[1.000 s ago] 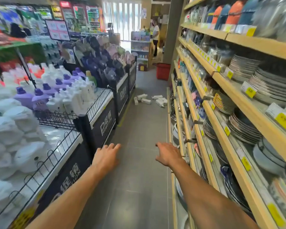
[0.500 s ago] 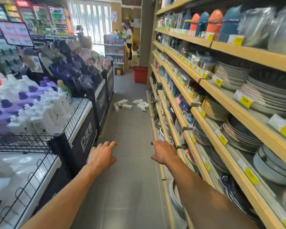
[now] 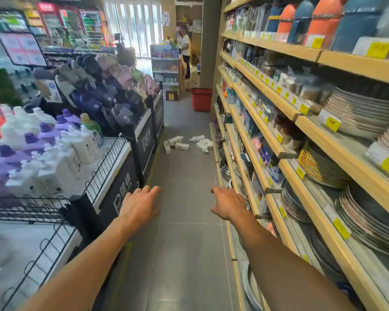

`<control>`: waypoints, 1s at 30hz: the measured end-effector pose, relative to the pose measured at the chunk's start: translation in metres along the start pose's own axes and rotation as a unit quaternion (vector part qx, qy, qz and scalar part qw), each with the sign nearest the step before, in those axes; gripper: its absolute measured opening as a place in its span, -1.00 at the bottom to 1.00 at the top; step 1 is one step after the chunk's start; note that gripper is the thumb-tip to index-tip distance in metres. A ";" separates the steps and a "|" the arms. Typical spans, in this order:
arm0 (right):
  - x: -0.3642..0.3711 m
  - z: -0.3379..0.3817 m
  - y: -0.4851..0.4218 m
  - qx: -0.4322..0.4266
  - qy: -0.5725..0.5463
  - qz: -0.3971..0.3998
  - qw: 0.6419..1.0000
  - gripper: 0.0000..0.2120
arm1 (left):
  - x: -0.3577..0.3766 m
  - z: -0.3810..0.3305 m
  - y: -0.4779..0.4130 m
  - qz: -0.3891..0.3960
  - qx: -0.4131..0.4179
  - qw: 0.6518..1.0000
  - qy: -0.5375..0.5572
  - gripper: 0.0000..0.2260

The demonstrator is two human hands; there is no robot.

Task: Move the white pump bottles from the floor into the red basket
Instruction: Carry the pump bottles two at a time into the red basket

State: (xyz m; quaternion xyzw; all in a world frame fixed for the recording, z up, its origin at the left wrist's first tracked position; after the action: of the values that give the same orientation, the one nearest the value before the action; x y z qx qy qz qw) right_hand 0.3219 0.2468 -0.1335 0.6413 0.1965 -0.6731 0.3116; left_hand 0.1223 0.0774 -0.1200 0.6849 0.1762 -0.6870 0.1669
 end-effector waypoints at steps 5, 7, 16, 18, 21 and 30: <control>-0.001 -0.001 -0.045 -0.012 -0.002 -0.004 1.000 -0.44 | 0.009 0.010 -0.035 0.013 -0.006 1.000 -0.001 -0.46; 0.003 0.003 -0.060 -0.013 -0.006 -0.001 1.000 -0.45 | 0.013 0.011 -0.049 0.015 -0.002 1.000 -0.006 -0.45; -0.007 0.035 -0.131 -0.005 -0.005 -0.009 1.000 -0.50 | 0.016 0.042 -0.127 0.013 0.023 1.000 0.007 -0.46; -0.011 0.044 -0.143 0.000 0.000 -0.005 1.000 -0.51 | 0.010 0.051 -0.144 0.007 0.028 1.000 0.009 -0.45; -0.018 0.053 -0.163 0.011 0.003 -0.007 1.000 -0.50 | 0.002 0.062 -0.172 -0.004 0.038 0.999 0.005 -0.44; -0.027 0.054 -0.218 0.030 0.006 -0.009 0.999 -0.50 | 0.019 0.081 -0.228 0.008 0.055 0.998 0.012 -0.46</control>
State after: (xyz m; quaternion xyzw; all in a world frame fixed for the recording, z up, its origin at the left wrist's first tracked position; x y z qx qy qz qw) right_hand 0.1353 0.3745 -0.1306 0.6527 0.1844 -0.6774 0.2847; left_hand -0.0571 0.2407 -0.1359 0.7027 0.1345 -0.6861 0.1319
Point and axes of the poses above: each hand's wrist, its own y-axis away from the middle knuckle, its own x-axis out of the palm, z = x × y, the point moved 7 cm from there along -y, towards the middle knuckle, and after that the axes turned 1 degree about y, right-handed, at the moved point
